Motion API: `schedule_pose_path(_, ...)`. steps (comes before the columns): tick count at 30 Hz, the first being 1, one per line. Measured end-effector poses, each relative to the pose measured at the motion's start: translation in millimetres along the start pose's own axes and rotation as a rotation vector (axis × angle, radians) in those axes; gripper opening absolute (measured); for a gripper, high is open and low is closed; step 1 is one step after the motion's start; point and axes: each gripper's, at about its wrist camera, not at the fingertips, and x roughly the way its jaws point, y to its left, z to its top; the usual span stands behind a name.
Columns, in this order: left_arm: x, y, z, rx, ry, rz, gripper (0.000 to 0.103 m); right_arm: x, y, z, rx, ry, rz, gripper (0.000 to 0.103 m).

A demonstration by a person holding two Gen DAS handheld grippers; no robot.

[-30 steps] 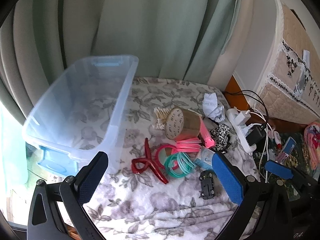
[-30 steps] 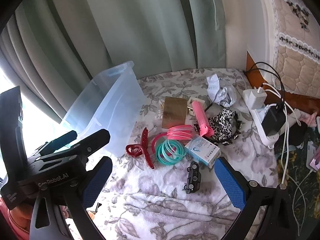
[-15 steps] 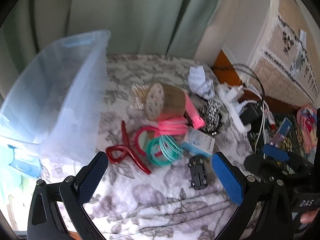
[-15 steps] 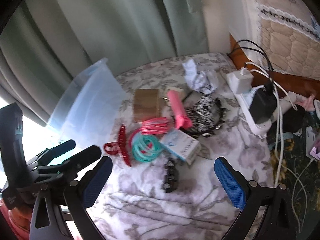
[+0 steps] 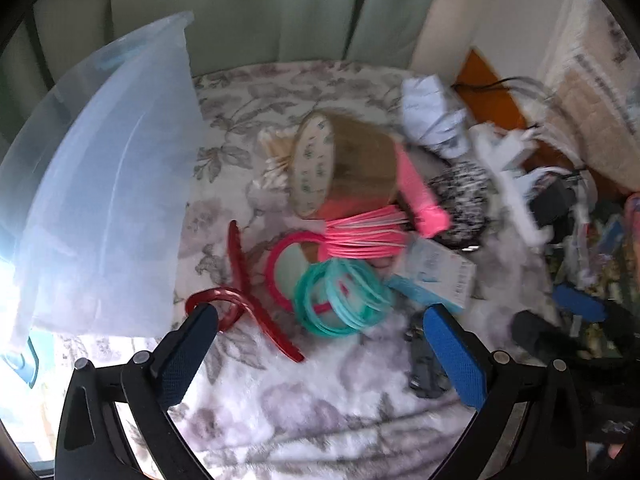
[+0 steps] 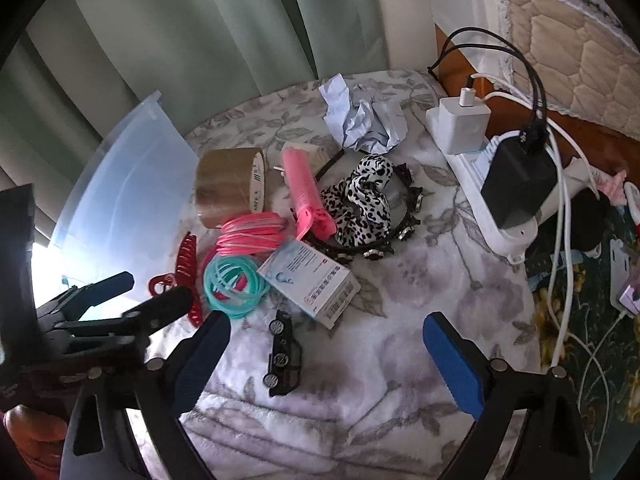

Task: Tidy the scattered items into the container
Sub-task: 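Grasp the teal bangles with the left gripper while the right gripper grasps the pink rollers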

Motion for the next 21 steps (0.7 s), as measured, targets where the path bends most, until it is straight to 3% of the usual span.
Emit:
schedule_pose_path(2, 11.3, 1.5, 3.5, -0.016, 0.017, 0.016, 0.094, 4.9, -2.3, 4.4, 0.006, -0.002, -0.006, 0.083)
schedule_pose_path(10, 38.8, 3.1, 10.5, -0.031, 0.073, -0.015, 0.08, 27.8, -14.4, 30.1, 0.063, 0.0, 0.01, 0.071)
schedule_pose_path(17, 51.3, 1.2, 12.5, -0.019, 0.104, -0.03, 0.059, 57.8, 7.9, 51.6, -0.017, 0.04, 0.11, 0.061)
schedule_pose_path(21, 60.2, 4.3, 12.8, -0.031, 0.13, -0.052, 0.048, 79.7, 17.4, 66.6, -0.049, 0.042, 0.115, 0.053)
